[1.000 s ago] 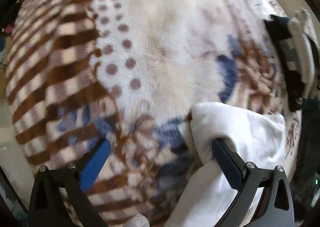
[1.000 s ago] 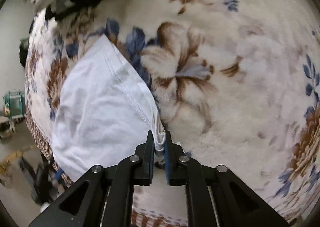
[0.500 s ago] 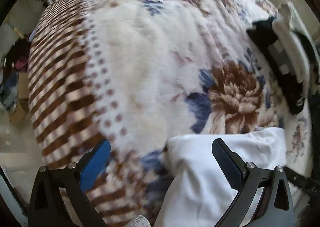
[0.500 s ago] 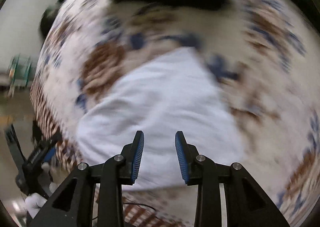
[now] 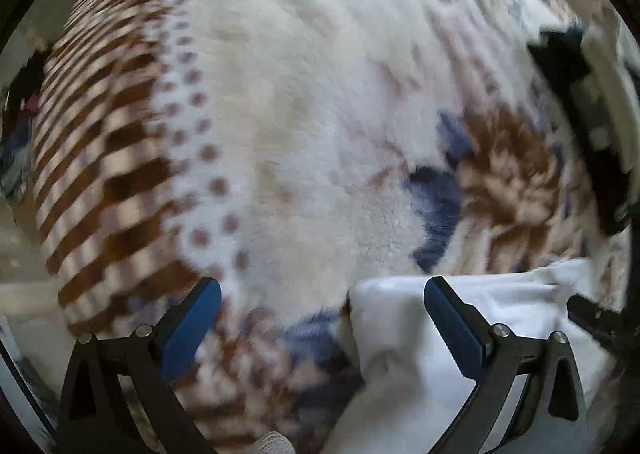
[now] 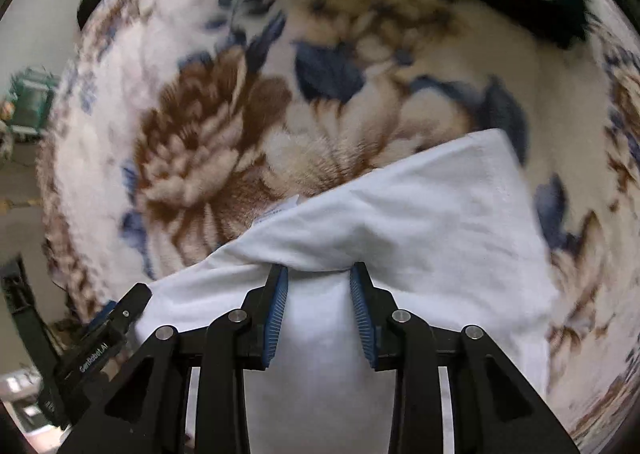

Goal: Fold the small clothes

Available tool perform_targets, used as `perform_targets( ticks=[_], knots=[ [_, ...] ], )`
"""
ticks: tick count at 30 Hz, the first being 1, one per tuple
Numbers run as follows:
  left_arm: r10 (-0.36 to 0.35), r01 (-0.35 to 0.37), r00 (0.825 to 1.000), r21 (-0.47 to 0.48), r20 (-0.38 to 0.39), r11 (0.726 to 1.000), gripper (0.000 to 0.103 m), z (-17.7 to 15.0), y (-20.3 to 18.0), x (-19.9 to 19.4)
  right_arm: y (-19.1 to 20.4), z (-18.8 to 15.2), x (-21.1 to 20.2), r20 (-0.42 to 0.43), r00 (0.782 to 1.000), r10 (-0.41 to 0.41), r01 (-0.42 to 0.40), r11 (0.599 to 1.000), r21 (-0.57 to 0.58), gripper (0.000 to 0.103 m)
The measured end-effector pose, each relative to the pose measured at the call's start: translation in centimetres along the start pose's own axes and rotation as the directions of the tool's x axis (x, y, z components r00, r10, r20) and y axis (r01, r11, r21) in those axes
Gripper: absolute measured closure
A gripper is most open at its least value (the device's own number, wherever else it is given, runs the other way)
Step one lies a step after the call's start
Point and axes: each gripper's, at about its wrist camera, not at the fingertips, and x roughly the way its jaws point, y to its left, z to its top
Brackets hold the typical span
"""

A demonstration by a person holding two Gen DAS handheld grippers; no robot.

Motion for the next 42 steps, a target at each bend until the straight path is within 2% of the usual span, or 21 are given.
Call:
perform_targets(
  ticks=[2, 4, 7, 9, 12, 13, 16, 19, 20, 22, 23, 24, 26, 28, 30, 31, 33, 35, 39, 40, 42],
  knots=[
    [-0.043, 0.043, 0.999, -0.032, 0.007, 0.999, 0.0, -1.1, 1.2, -1.6, -1.9, -0.8, -2.5, 0.034, 0.999, 0.016, -0.017, 0.999, 0.032, 0.066],
    [-0.116, 0.116, 0.993, -0.051, -0.012, 0.992, 0.0, -2.9, 2.4, -2.1, -4.4, -2.2, -4.5, 0.054, 0.998, 0.031, -0.034, 0.997, 0.072, 0.049],
    [-0.17, 0.166, 0.983, -0.052, -0.073, 0.985, 0.0, -5.3, 3.0, -1.2, -9.6, -4.8, -6.5, 0.042, 0.998, 0.048, -0.053, 0.991, 0.122, 0.023],
    [-0.204, 0.198, 0.973, -0.063, -0.107, 0.978, 0.0, -6.6, 3.1, -0.7, -11.9, -5.6, -6.0, 0.035, 0.998, 0.06, -0.064, 0.988, 0.138, 0.017],
    [-0.273, 0.266, 0.956, -0.08, -0.11, 0.961, 0.0, -8.0, 2.7, -0.2, -14.7, -6.2, -3.0, -0.004, 0.987, 0.16, -0.157, 0.973, 0.166, 0.017],
    [-0.285, 0.278, 0.952, -0.076, -0.109, 0.958, 0.0, -8.0, 2.6, 0.0, -15.7, -6.1, -1.6, -0.018, 0.974, 0.227, -0.221, 0.961, 0.168, 0.017],
    [-0.299, 0.292, 0.944, -0.074, -0.137, 0.954, 0.0, -7.8, 1.1, 1.1, -16.1, -5.1, 1.7, -0.056, 0.944, 0.324, -0.312, 0.938, 0.152, 0.017],
    [-0.377, 0.37, 0.918, -0.08, -0.126, 0.926, 0.0, -7.3, 0.2, 1.0, -15.9, -4.3, 3.2, -0.081, 0.92, 0.383, -0.372, 0.919, 0.129, 0.013],
    [-0.387, 0.381, 0.913, -0.071, -0.126, 0.922, 0.006, -7.2, -0.1, 1.1, -15.6, -4.0, 3.3, -0.087, 0.909, 0.407, -0.396, 0.911, 0.118, 0.013],
    [-0.379, 0.378, 0.915, -0.037, -0.137, 0.925, 0.01, -7.2, -1.3, 1.4, -15.4, -3.8, 3.6, -0.098, 0.88, 0.464, -0.452, 0.884, 0.122, 0.014],
    [-0.363, 0.364, 0.92, -0.022, -0.148, 0.931, 0.01, -7.2, -1.8, 1.6, -15.2, -3.8, 3.7, -0.116, 0.878, 0.465, -0.452, 0.884, 0.121, 0.014],
    [-0.347, 0.348, 0.926, -0.019, -0.149, 0.937, 0.01, -7.2, -1.9, 1.5, -14.9, -3.8, 3.6, -0.136, 0.894, 0.428, -0.416, 0.903, 0.108, 0.017],
    [-0.342, 0.342, 0.927, -0.026, -0.151, 0.939, 0.01, -7.4, -1.9, 1.2, -13.7, -3.9, 2.4, -0.133, 0.929, 0.345, -0.339, 0.939, 0.067, 0.019],
    [-0.346, 0.343, 0.928, -0.042, -0.138, 0.938, 0.01, -8.0, -1.3, 0.7, -12.4, -4.3, -0.4, -0.084, 0.971, 0.224, -0.225, 0.974, 0.002, 0.019],
    [-0.37, 0.363, 0.922, -0.073, -0.117, 0.929, 0.012, -9.1, 0.0, 0.4, -10.6, -4.6, -3.1, -0.029, 0.991, 0.134, -0.136, 0.989, -0.065, 0.019],
    [-0.378, 0.371, 0.92, -0.082, -0.102, 0.925, 0.02, -9.5, 0.4, 0.4, -9.0, -4.7, -4.8, 0.002, 0.994, 0.111, -0.11, 0.987, -0.119, 0.019],
    [-0.383, 0.375, 0.919, -0.095, -0.093, 0.922, 0.085, -10.2, 1.0, 0.9, -6.4, -4.6, -6.6, 0.025, 0.998, 0.065, -0.06, 0.983, -0.172, 0.019],
    [-0.401, 0.391, 0.912, -0.111, -0.085, 0.914, 0.088, -10.8, 1.4, 1.1, -2.9, -3.8, -7.7, 0.029, 0.997, 0.068, -0.06, 0.973, -0.222, 0.019],
    [-0.404, 0.398, 0.914, -0.105, -0.045, 0.911, 0.089, -11.5, 1.7, 0.4, 5.4, -2.2, -6.7, -0.067, 0.993, 0.098, -0.115, 0.934, -0.337, 0.019],
    [-0.41, 0.404, 0.911, -0.111, -0.041, 0.908, 0.089, -11.6, 1.9, 0.4, 9.1, -2.0, -5.2, -0.117, 0.989, 0.089, -0.129, 0.907, -0.402, 0.019],
    [-0.418, 0.411, 0.908, -0.121, -0.035, 0.903, 0.089, -11.8, 2.3, 0.4, 13.9, -2.6, -3.1, -0.15, 0.988, 0.036, -0.109, 0.846, -0.522, 0.019]
  ],
)
